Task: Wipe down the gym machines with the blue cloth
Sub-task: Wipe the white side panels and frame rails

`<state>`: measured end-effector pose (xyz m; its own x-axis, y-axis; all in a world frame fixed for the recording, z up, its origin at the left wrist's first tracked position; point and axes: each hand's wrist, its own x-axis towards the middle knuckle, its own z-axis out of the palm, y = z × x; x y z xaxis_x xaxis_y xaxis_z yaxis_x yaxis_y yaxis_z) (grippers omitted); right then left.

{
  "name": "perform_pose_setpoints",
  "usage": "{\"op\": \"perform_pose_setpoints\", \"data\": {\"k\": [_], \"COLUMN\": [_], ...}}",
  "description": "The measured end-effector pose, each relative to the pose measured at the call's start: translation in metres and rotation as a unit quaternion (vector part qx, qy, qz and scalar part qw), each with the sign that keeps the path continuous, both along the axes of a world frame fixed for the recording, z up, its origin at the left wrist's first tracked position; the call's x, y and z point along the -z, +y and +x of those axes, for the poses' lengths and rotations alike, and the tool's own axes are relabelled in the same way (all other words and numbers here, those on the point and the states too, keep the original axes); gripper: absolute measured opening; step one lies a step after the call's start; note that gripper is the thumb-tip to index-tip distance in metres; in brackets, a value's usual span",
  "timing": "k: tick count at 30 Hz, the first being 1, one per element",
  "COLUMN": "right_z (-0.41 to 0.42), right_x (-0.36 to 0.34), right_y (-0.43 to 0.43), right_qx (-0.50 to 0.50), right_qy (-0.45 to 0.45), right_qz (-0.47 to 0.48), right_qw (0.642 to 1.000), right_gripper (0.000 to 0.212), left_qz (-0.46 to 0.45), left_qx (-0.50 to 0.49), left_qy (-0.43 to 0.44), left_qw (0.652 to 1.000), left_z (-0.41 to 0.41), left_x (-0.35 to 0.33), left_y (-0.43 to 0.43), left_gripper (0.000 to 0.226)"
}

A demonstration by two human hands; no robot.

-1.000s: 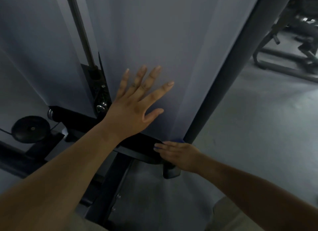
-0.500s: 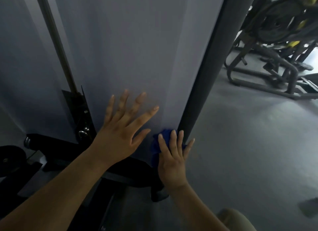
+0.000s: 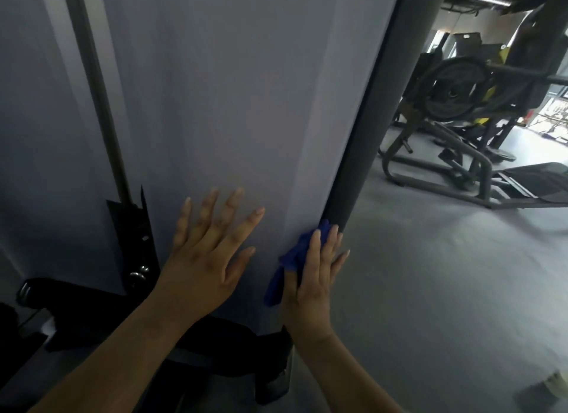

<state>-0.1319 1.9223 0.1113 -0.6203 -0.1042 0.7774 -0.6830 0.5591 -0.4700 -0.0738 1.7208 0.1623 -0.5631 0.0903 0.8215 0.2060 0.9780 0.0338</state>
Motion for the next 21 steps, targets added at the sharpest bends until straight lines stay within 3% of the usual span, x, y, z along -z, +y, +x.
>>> {"op": "perform_pose_setpoints", "data": {"k": [3,6,10,13,16,21], "right_z": [-0.006,-0.005,-0.005,-0.009,-0.001,0.008], "right_x": [-0.062,-0.070,-0.038,-0.073,-0.111,-0.135], "right_y": [-0.011,-0.016,-0.013,-0.024,-0.047,-0.077], "right_qx": [-0.006,-0.007,0.021,0.043,0.053,0.038], "right_qy": [0.038,0.049,0.150,0.229,0.239,0.239], "right_qz": [-0.038,-0.043,0.110,0.202,0.238,0.312], "right_qw": [0.999,0.998,0.982,0.951,0.940,0.919], "right_gripper": [0.079,0.082,0.082,0.067,0.062,0.077], "left_qz": [-0.001,-0.002,0.019,0.033,0.066,0.110], "left_qx": [-0.006,-0.003,-0.015,-0.020,-0.035,-0.078], "left_qy": [-0.017,-0.034,-0.047,-0.041,-0.045,-0.043], "left_qw": [1.000,0.999,0.999,0.998,0.996,0.990], "left_z": [0.000,0.002,0.006,0.008,0.011,0.015], "left_x": [-0.001,-0.002,-0.002,-0.005,-0.011,-0.022], "left_y": [-0.004,-0.010,-0.016,-0.026,-0.036,-0.064], "left_gripper": [0.073,0.072,0.072,0.072,0.076,0.073]}}
